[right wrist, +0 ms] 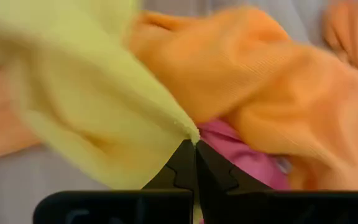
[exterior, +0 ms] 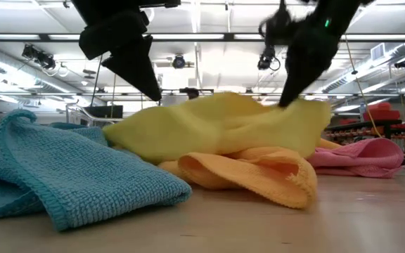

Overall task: Fold microfiber towels
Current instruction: Fold the yellow microfiber cloth

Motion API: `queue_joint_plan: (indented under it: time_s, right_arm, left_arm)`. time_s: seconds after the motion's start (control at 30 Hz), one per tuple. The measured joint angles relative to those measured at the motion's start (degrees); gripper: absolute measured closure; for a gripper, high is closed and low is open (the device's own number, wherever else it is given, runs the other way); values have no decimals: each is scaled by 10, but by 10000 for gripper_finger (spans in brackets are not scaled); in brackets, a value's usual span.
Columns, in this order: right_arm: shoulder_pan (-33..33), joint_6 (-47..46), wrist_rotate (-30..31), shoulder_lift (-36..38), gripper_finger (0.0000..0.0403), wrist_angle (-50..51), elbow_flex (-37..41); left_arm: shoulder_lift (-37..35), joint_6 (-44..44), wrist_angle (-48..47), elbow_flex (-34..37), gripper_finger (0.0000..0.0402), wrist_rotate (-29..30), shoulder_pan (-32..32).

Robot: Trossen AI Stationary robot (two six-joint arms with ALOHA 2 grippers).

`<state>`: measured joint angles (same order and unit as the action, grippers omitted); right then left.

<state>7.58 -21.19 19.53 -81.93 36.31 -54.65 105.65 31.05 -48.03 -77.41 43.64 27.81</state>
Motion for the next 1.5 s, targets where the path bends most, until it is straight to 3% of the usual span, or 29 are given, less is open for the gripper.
queue_joint_plan:
  time_s: [0.33, 0.6, 0.8, 1.03, 1.17, 1.5]
  right_arm:
    - [-94, -9, -13, 0, 393, -8, 43]
    - [-108, -14, -23, 0, 393, -7, 60]
    - [-108, -8, -36, 0, 393, -14, 60]
    - [-108, 0, -44, 0, 393, -22, 60]
    - [-108, 4, -46, 0, 393, -23, 60]
    - [-108, 8, -49, 0, 393, -33, 60]
  left_arm:
    - [1, -83, 109, 0, 230, -35, 23]
    - [22, -149, 145, 1, 230, -35, 20]
    - [54, -317, 175, 0, 230, -34, 25]
    - [99, -504, 190, 0, 225, 2, 40]
    - [108, -580, 179, 0, 214, 75, 58]
    - [108, -632, 129, 0, 210, 95, 65]
